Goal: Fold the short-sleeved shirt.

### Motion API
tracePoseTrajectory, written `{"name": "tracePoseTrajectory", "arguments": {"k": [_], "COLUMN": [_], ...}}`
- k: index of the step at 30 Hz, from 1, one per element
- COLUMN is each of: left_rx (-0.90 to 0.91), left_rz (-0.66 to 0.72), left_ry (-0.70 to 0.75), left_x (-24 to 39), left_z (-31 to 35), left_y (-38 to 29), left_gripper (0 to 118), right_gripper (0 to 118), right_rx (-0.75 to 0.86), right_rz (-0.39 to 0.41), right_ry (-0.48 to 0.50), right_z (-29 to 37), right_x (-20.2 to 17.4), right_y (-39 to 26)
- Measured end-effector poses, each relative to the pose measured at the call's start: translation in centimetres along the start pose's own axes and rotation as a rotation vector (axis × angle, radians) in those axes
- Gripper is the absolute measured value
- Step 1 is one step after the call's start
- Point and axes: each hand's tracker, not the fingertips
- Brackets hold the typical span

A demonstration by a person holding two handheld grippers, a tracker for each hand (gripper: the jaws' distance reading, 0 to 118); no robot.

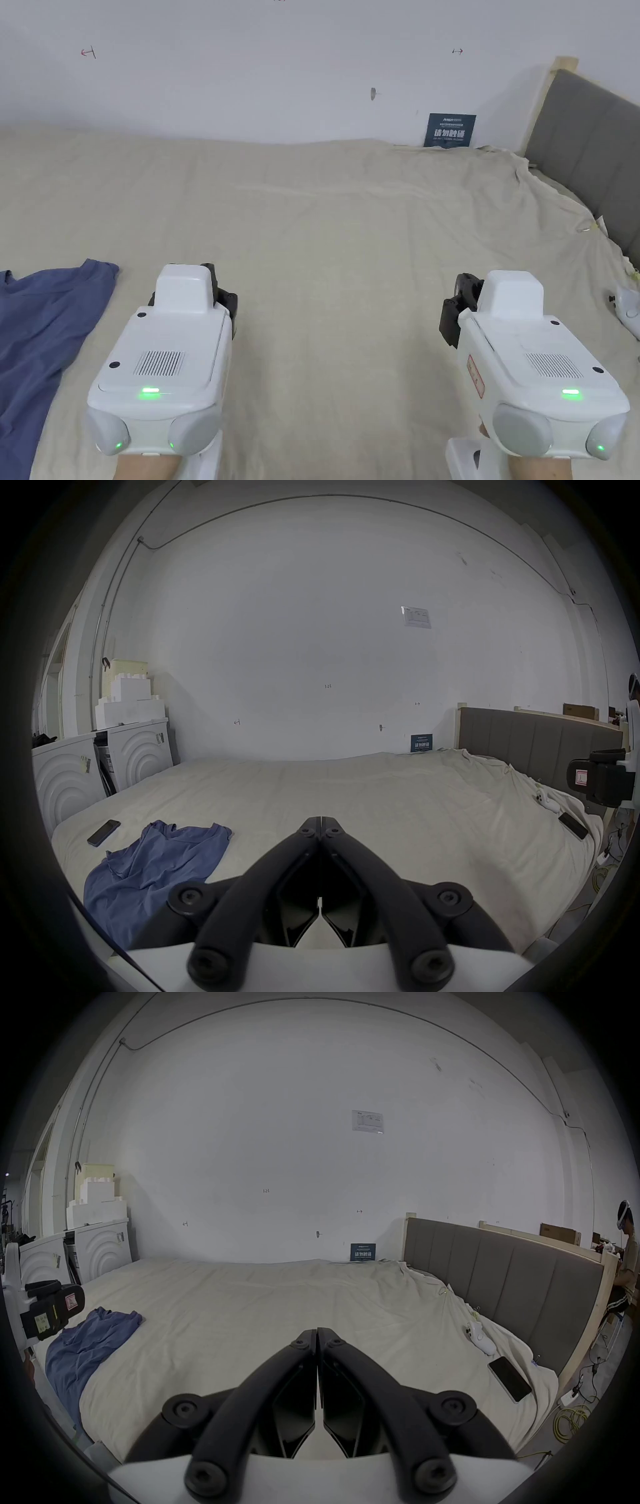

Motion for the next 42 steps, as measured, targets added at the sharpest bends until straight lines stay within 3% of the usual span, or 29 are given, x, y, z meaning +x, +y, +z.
{"name": "tracePoseTrajectory", "arguments": {"k": [5, 7, 8, 9, 11, 13, 15, 16, 18, 21, 23, 24, 26, 28, 30, 32, 34, 37, 39, 42], "left_rx": [-0.006, -0.01, 0.013, 0.054, 0.173, 0.303, 0.388, 0.412, 0.457, 0.477, 0.47, 0.453, 0.332, 0.241, 0.178, 0.164, 0.152, 0.155, 0.129, 0.095], "left_rz": [-0.009, -0.129, -0.284, -0.472, -0.914, -1.319, -1.599, -1.684, -1.794, -1.895, -1.847, -1.746, -1.404, -0.92, -0.495, -0.122, 0.065, 0.129, 0.17, 0.112], "left_ry": [0.004, 0.019, 0.051, 0.081, 0.137, 0.091, 0.001, -0.052, -0.161, -0.212, -0.233, -0.235, -0.216, -0.129, -0.058, -0.029, 0.036, 0.09, 0.073, 0.073], "left_x": [-0.1, 0.1, 0.6, 1.1, 2.4, 2.9, 3.1, 3.3, 3.2, 3.3, 3.2, 3.2, 3.3, 2.8, 1.3, -0.9, -1.8, -2.8, -2.9, -2.5], "left_z": [0.1, -0.1, -0.2, -0.2, -0.3, -0.4, -0.3, -0.1, 0.5, 0.9, 1.3, 1.4, 0.9, 0.0, -0.8, -0.9, -0.8, -0.3, 0.0, 0.1], "left_y": [-0.1, 0.2, 0.5, 0.6, -0.1, -1.4, -2.8, -3.4, -4.3, -5.4, -4.9, -4.3, -1.7, 1.7, 4.7, 5.8, 5.8, 4.4, 3.7, 2.3], "left_gripper": [0, 0, 0, 0, 0, 0, 0, 0, 0, 0, 0, 0, 0, 0, 0, 0, 0, 0, 0, 0], "right_gripper": [0, 0, 0, 0, 0, 0, 0, 0, 0, 0, 0, 0, 0, 0, 0, 0, 0, 0, 0, 0], "right_rx": [-0.003, -0.001, 0.001, 0.011, 0.088, 0.216, 0.334, 0.389, 0.415, 0.441, 0.431, 0.394, 0.337, 0.211, 0.158, 0.128, 0.128, 0.156, 0.141, 0.078], "right_rz": [0.027, 0.119, 0.204, 0.34, 0.716, 1.216, 1.589, 1.736, 1.874, 1.981, 1.931, 1.825, 1.513, 1.052, 0.671, 0.344, 0.098, -0.028, -0.022, -0.031], "right_ry": [-0.001, -0.012, -0.006, -0.004, -0.044, -0.054, -0.002, 0.042, 0.144, 0.218, 0.221, 0.214, 0.182, 0.148, 0.104, 0.096, 0.07, -0.008, -0.018, -0.016], "right_z": [0.1, 0.1, -0.1, -0.3, -0.4, -0.3, -0.1, 0.0, 0.3, 0.5, 0.6, 0.7, 0.5, 0.1, -0.4, -0.6, 0.3, 0.4, 0.5, 0.2], "right_x": [0.0, -0.2, -0.4, -0.8, -2.4, -3.9, -4.3, -4.1, -4.0, -3.9, -4.3, -4.9, -5.3, -5.5, -4.6, -3.2, -2.7, -1.2, -0.5, -1.1], "right_y": [0.1, 0.5, 0.9, 1.3, 1.5, 0.4, -1.1, -1.8, -2.7, -3.8, -3.6, -3.1, -1.7, 1.0, 3.0, 4.2, 4.9, 3.5, 2.4, 1.0]}}
